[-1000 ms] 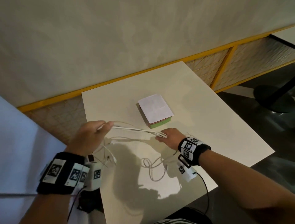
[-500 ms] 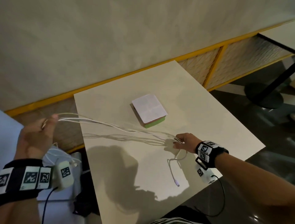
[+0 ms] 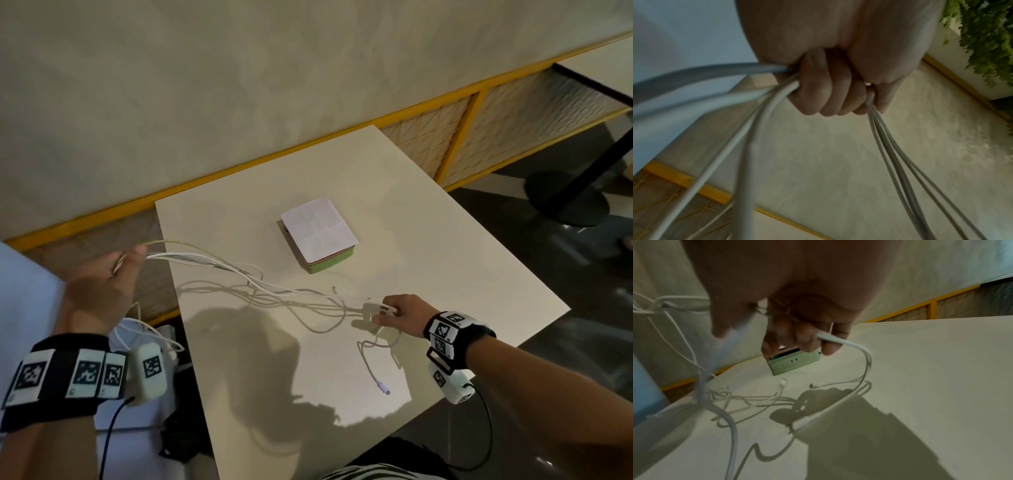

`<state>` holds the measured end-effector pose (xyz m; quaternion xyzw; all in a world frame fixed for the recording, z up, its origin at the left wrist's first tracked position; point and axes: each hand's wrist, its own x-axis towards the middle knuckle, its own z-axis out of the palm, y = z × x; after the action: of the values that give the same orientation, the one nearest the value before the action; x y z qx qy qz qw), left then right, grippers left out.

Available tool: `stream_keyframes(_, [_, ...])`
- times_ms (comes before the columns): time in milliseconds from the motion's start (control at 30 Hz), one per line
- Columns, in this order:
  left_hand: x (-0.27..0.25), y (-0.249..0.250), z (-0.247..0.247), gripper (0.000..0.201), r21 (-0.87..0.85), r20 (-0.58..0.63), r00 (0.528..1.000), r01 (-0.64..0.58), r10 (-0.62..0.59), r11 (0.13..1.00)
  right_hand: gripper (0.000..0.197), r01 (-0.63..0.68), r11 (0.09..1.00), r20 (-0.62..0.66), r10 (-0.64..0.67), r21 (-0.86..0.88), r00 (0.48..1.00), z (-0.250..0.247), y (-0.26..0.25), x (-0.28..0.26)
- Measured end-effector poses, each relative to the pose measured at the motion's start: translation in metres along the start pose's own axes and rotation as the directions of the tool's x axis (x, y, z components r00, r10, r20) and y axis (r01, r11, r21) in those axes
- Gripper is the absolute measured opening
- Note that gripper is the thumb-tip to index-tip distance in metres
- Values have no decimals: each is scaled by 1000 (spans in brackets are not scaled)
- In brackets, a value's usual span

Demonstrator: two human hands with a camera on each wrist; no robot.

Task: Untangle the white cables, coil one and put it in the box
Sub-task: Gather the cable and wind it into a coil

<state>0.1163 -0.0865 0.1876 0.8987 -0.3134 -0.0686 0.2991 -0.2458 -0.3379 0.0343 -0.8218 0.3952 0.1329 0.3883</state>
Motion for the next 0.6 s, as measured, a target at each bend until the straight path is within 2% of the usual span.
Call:
stream_keyframes(67, [1,2,0,50,7,2,1000,-2,2,1000,29,28,996,2,-28,87,1000,-2,1,-1])
stream_keyframes(133, [3,4,1,50,14,-4,1000,12,-12,1000,33,39,969,-37,-31,245,999,-4,3,-1])
stream_keyframes(200, [6,4,0,50,16,-18,999,40,-39,999,30,40,955,-81,-17,293,997,-7,5,2])
stream_keyframes(333, [10,3,-3,54,0,-64,995,76,-76,997,27,54,993,-80,-46,103,996,-11,8,3])
stream_keyframes(433, [16,-2,-6,60,-19,-106,988,111,-112,994,21,50,999,-18,-50,-7,999,-14,11,-1])
stream_keyframes(533, [28,-24,-10,78,-70,-152,984,83,-93,994,23,34,989,48,-28,-141,998,-16,16,-4])
stream_keyframes(600, [34,-37,-11,80,-80,-166,981,86,-98,993,18,37,963,47,-25,-266,999,-17,24,-4])
